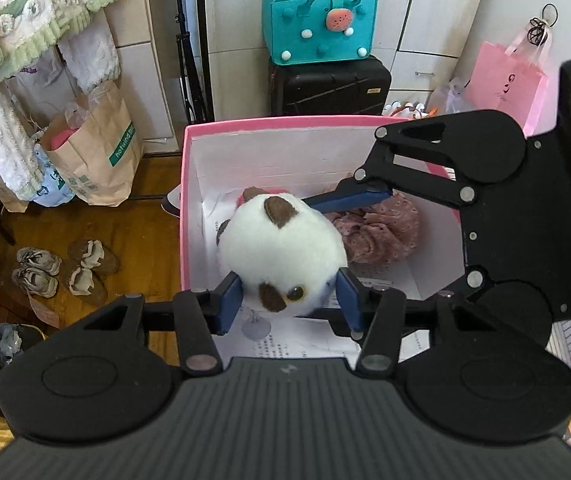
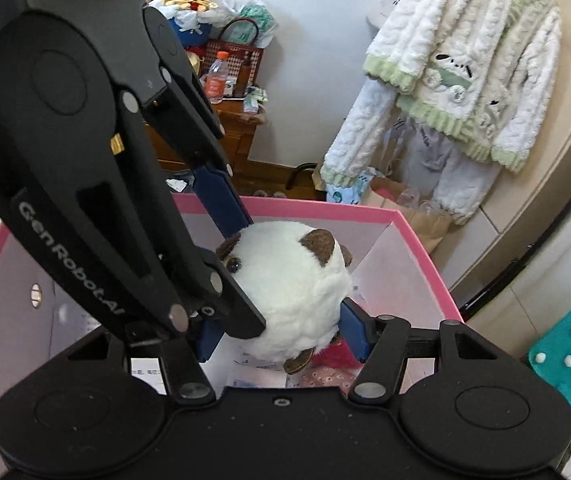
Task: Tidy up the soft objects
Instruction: 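Open both grippers to drop the plush cat into the box, then move both open grippers back toward the lilac plush toy on the table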
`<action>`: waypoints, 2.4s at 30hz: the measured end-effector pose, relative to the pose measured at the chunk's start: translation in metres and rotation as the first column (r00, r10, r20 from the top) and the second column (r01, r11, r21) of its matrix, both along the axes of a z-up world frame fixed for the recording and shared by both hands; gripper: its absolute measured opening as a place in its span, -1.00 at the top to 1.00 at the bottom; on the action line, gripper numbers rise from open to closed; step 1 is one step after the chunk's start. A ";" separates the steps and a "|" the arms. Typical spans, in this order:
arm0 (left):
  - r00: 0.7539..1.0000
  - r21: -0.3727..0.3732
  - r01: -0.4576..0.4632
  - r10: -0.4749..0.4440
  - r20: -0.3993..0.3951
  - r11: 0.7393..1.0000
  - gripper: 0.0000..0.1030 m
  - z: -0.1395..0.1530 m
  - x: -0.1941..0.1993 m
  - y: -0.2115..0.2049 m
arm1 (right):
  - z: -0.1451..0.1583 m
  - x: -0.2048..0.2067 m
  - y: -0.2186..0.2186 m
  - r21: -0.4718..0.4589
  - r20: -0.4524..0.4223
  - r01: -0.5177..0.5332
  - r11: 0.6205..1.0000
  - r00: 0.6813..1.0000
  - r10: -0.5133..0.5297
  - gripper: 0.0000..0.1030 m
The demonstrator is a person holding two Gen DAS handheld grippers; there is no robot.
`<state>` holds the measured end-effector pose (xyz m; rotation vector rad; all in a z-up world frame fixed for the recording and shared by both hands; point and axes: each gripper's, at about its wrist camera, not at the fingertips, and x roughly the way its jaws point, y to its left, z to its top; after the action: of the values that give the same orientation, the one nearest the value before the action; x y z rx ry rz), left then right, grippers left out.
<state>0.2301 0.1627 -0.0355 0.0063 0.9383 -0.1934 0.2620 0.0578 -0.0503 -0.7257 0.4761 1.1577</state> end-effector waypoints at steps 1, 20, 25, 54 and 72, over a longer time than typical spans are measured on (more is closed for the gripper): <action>1.000 0.006 0.000 0.000 0.000 1.000 0.11 -0.001 0.001 0.001 | -0.001 0.003 0.001 -0.007 -0.003 -0.005 1.000 1.000 0.005 -0.28; 0.999 0.024 -0.035 0.034 0.018 0.999 0.38 -0.006 -0.002 0.004 | 0.000 -0.007 -0.015 -0.044 0.003 0.134 0.990 0.991 -0.134 -0.29; 0.999 0.019 -0.031 0.031 0.037 0.999 0.38 0.002 -0.019 0.001 | 0.005 -0.020 -0.039 0.027 -0.139 0.210 0.977 0.969 -0.204 -0.29; 0.979 0.108 0.109 -0.125 0.161 0.988 -0.14 0.087 -0.174 -0.063 | 0.081 -0.142 -0.138 0.200 -0.305 0.380 0.903 0.900 -0.312 -0.32; 0.957 0.129 0.204 -0.225 0.182 0.970 -0.68 0.084 -0.232 -0.112 | 0.084 -0.221 -0.212 0.250 -0.265 0.414 0.875 0.899 -0.350 -0.40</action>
<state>-0.0018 0.0505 0.0485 0.2257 0.7498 -0.3371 0.0412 -0.1542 0.0342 -0.2233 0.5781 0.9034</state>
